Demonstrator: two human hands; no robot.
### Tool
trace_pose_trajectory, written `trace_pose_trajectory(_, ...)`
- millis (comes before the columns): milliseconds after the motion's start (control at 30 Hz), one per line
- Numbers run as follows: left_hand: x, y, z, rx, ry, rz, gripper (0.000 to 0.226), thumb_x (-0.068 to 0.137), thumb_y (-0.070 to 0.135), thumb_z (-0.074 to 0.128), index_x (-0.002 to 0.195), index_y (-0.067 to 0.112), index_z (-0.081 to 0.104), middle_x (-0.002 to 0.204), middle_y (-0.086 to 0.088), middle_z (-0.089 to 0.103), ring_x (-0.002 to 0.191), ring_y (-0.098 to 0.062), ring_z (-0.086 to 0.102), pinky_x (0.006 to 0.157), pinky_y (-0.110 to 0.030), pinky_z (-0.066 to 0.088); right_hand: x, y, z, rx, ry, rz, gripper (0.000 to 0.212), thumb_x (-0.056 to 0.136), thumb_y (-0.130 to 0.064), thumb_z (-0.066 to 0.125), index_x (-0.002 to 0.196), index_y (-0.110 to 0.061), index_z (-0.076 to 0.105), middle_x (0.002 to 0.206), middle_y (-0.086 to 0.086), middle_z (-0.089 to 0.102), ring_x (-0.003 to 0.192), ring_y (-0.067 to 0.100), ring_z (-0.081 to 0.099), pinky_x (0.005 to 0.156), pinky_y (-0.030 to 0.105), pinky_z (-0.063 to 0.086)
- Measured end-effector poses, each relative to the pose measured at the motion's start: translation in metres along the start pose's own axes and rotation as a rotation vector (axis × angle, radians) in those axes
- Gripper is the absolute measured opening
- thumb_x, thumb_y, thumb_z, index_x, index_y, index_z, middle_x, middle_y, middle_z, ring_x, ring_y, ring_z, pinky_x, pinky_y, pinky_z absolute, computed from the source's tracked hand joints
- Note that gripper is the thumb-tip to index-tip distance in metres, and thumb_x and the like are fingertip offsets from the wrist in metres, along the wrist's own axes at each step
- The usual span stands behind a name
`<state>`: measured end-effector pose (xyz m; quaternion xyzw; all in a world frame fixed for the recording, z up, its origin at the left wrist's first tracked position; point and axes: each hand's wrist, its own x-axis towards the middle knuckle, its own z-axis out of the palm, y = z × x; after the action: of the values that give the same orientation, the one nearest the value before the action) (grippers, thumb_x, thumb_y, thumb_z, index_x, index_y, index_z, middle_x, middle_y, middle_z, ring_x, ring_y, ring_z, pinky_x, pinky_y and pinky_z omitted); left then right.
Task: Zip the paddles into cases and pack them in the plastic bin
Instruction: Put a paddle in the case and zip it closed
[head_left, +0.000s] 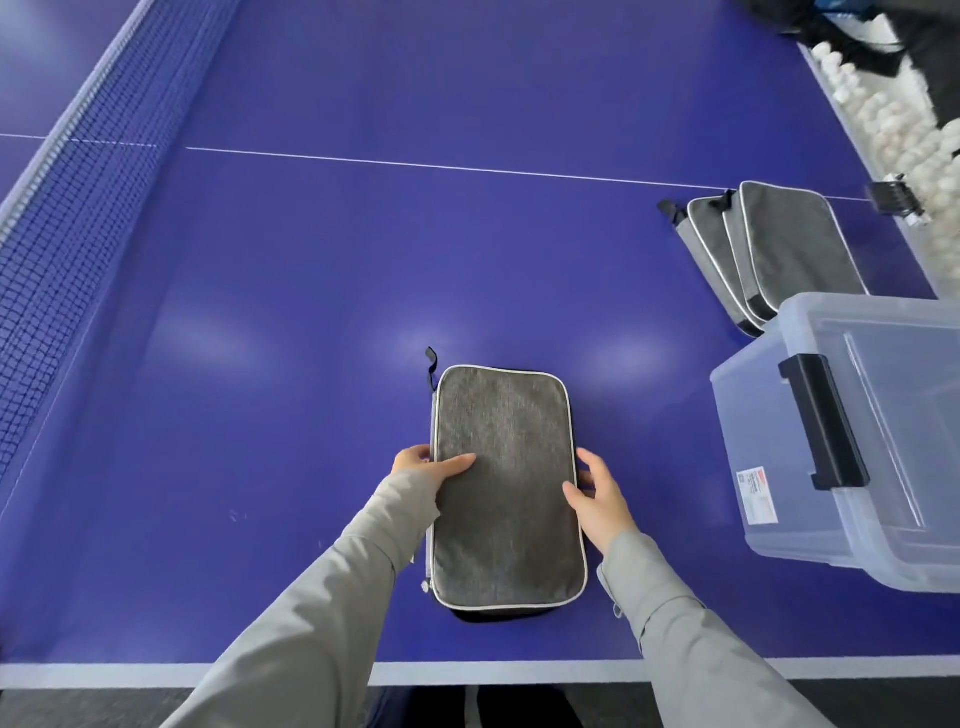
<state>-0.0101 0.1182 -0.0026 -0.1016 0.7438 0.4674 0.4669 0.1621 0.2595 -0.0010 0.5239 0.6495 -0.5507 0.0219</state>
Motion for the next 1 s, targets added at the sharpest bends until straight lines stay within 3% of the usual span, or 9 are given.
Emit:
trace_pose_trajectory(167,0.000,0.002,0.006,-0.002,-0.022,-0.027,0.054,0.063,0.019,0.087,0.104,0.004,0.055,0.103,-0.014,0.065,0.092,-0.033,0.066,0.084,-0.043,0.055,0.006,0.004,-0.004,0.034,-0.015,0.019,0.050,0.094,-0.007,0.051,0.139,-0.025,0.040,0.125,0.001,0.056,0.107,0.019,0.054,0.099,0.038,0.044)
trace_pose_trajectory(333,-0.006,-0.001,0.008,-0.053,-0.062,-0.034,0.056,0.061,0.022,0.088,0.104,0.009,0.054,0.102,-0.012,0.065,0.081,-0.026,0.066,0.060,-0.031,0.054,0.008,0.007,-0.008,0.037,-0.010,0.006,0.049,0.095,-0.008,0.049,0.139,-0.027,0.040,0.131,0.002,0.053,0.113,0.020,0.053,0.103,0.040,0.043)
trace_pose_trajectory(433,-0.009,-0.005,0.013,-0.082,-0.082,0.007,0.047,0.061,0.021,0.088,0.096,0.021,0.058,0.095,-0.001,0.067,0.080,-0.017,0.066,0.056,-0.024,0.052,0.009,0.010,-0.012,0.048,0.010,-0.010,0.049,0.096,-0.010,0.047,0.139,-0.030,0.040,0.135,0.001,0.052,0.122,0.021,0.051,0.107,0.041,0.039)
trace_pose_trajectory(533,-0.013,-0.008,0.017,-0.143,-0.091,0.037,0.045,0.062,0.016,0.087,0.098,0.022,0.060,0.094,0.000,0.068,0.080,-0.015,0.066,0.055,-0.020,0.052,0.011,0.012,-0.016,0.057,0.006,-0.015,0.048,0.096,-0.011,0.047,0.138,-0.034,0.041,0.138,0.001,0.050,0.125,0.021,0.048,0.108,0.043,0.038)
trace_pose_trajectory(733,-0.023,-0.010,0.015,-0.285,-0.012,0.067,0.040,0.062,0.011,0.086,0.093,0.021,0.062,0.088,-0.003,0.070,0.068,-0.017,0.070,0.050,-0.021,0.052,0.004,0.009,-0.019,0.056,0.013,-0.076,0.047,0.093,-0.013,0.056,0.133,-0.034,0.046,0.131,0.000,0.054,0.113,0.015,0.052,0.099,0.032,0.041)
trace_pose_trajectory(867,-0.030,0.002,0.010,-0.465,0.107,0.067,0.034,0.064,0.014,0.084,0.089,0.021,0.061,0.085,-0.003,0.070,0.068,-0.018,0.069,0.058,-0.025,0.054,-0.019,-0.005,-0.019,-0.116,0.193,-0.305,0.044,0.089,-0.018,0.062,0.132,-0.024,0.049,0.126,-0.002,0.051,0.116,0.015,0.048,0.095,0.024,0.035)
trace_pose_trajectory(1000,-0.033,0.024,0.000,-0.586,0.214,0.067,0.034,0.066,0.024,0.083,0.088,0.027,0.058,0.088,0.003,0.066,0.076,-0.019,0.065,0.077,-0.033,0.053,-0.057,-0.015,-0.009,-0.216,0.507,-0.587,0.041,0.083,-0.024,0.070,0.119,-0.009,0.055,0.117,0.004,0.055,0.110,0.021,0.049,0.093,0.038,0.040)
